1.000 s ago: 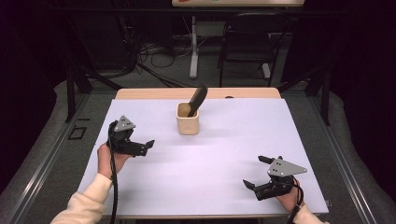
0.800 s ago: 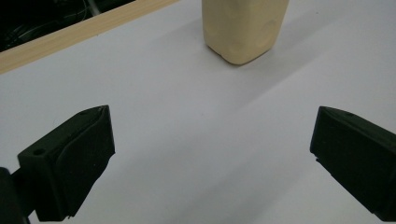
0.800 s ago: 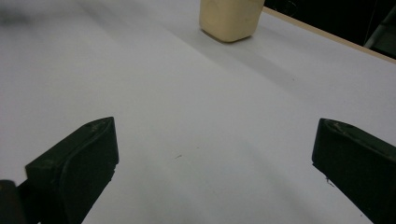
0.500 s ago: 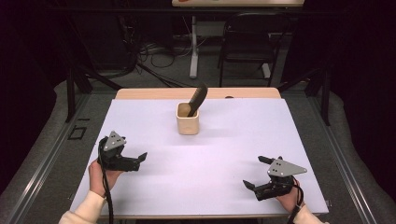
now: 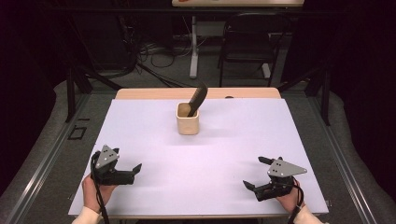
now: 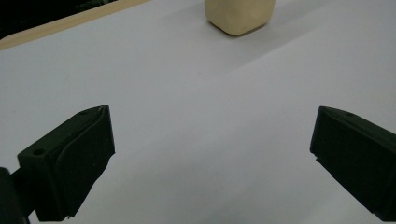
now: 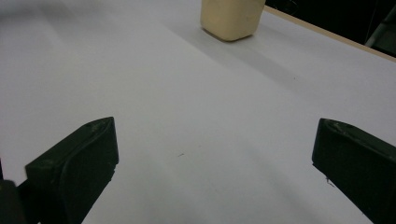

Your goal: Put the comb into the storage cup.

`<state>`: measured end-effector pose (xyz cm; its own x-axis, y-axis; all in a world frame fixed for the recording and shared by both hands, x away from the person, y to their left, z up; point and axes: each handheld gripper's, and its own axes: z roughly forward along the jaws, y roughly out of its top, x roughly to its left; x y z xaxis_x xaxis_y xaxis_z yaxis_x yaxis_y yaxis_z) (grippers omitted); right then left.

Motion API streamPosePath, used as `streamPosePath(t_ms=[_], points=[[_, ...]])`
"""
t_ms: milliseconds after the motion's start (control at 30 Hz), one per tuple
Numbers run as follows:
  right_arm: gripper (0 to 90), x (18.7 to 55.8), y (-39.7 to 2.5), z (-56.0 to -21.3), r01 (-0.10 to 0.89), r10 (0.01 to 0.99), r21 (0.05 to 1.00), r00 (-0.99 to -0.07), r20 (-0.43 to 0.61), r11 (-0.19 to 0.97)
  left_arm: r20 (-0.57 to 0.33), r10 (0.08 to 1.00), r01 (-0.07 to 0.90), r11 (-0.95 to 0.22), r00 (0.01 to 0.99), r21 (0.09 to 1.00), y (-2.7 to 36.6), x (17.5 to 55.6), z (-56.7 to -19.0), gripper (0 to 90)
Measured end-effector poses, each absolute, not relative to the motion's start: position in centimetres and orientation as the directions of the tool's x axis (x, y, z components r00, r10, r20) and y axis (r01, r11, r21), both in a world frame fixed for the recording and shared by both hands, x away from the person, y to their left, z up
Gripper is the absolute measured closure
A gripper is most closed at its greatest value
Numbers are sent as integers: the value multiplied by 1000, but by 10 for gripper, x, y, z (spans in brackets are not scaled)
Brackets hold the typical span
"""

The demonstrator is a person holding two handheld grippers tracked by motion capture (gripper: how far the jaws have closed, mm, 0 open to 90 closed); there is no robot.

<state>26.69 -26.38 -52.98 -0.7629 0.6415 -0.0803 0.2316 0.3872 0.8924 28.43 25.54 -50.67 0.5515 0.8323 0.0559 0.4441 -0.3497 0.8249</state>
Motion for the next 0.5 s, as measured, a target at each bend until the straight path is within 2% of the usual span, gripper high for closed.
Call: streamPosePath(t_ms=[500], points=[[0, 267, -264, -531, 239, 643, 892, -763, -72, 384, 46, 844, 443, -326, 534, 835, 265, 262, -524, 0]])
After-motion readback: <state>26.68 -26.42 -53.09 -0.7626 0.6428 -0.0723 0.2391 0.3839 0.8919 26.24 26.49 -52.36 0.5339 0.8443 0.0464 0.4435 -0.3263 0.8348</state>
